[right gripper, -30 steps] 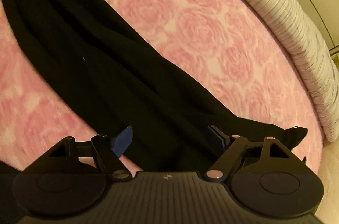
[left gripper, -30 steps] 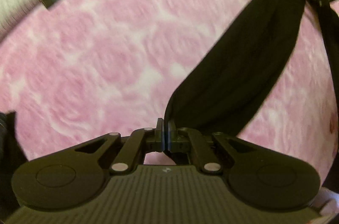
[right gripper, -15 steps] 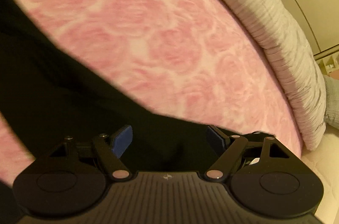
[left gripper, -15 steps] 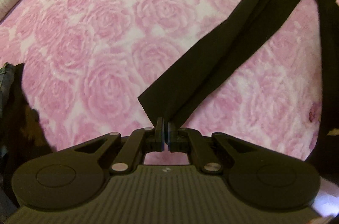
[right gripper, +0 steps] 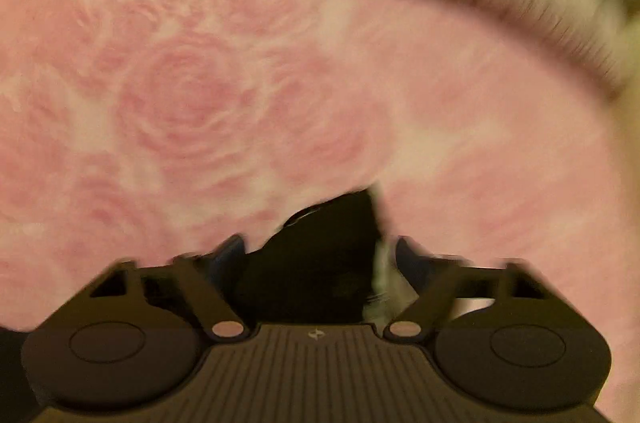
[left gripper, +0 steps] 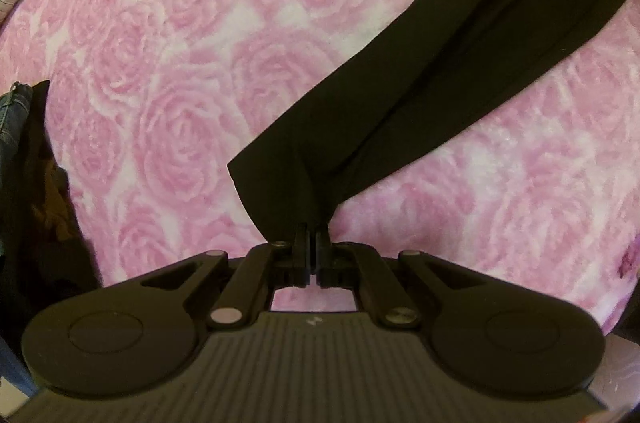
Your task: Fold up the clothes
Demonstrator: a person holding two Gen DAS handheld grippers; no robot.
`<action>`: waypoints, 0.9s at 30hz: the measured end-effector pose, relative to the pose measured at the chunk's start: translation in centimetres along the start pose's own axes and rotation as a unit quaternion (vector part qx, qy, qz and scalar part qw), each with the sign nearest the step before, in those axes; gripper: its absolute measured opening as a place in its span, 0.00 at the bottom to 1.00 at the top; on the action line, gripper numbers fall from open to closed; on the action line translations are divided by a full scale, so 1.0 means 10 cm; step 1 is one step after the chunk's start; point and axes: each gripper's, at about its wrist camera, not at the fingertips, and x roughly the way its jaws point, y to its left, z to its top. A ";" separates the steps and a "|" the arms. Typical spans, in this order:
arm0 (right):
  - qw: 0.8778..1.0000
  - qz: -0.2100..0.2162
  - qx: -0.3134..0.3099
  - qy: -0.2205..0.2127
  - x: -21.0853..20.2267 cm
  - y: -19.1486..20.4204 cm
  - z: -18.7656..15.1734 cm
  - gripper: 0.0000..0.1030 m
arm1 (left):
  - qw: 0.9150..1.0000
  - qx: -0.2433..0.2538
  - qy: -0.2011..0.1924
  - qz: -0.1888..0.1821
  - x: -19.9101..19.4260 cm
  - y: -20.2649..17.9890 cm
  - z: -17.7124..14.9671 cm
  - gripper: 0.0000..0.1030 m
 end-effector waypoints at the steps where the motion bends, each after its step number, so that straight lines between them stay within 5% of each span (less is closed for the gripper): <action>1: 1.000 0.013 0.005 0.004 -0.01 -0.06 -0.01 0.24 | 1.000 -0.004 0.000 0.001 -0.02 0.00 0.04 0.00; 3: 1.000 0.005 -0.016 0.003 -0.15 -0.11 -0.04 0.16 | 1.000 -0.008 -0.013 0.002 -0.14 0.03 0.14 0.00; 8: 0.996 -0.071 -0.054 -0.010 -0.76 -0.33 -0.18 0.13 | 0.999 0.007 -0.041 -0.007 -0.48 0.00 0.39 0.00; 12: 0.992 -0.121 -0.016 0.027 -0.79 -0.48 -0.48 0.14 | 0.999 0.029 -0.038 -0.006 -0.46 -0.03 0.51 0.00; 15: 0.993 -0.117 0.025 0.022 -0.71 -0.53 -0.58 0.15 | 0.998 0.021 -0.054 0.008 -0.49 0.13 0.59 0.00; 24: 0.982 -0.105 0.016 -0.155 -1.36 0.08 0.10 0.14 | 0.994 -0.003 -0.101 0.049 -0.56 0.63 0.82 0.00; 27: 0.979 -0.133 0.015 -0.154 -1.19 0.15 0.18 0.14 | 0.991 -0.011 -0.116 0.062 -0.59 0.79 0.90 0.00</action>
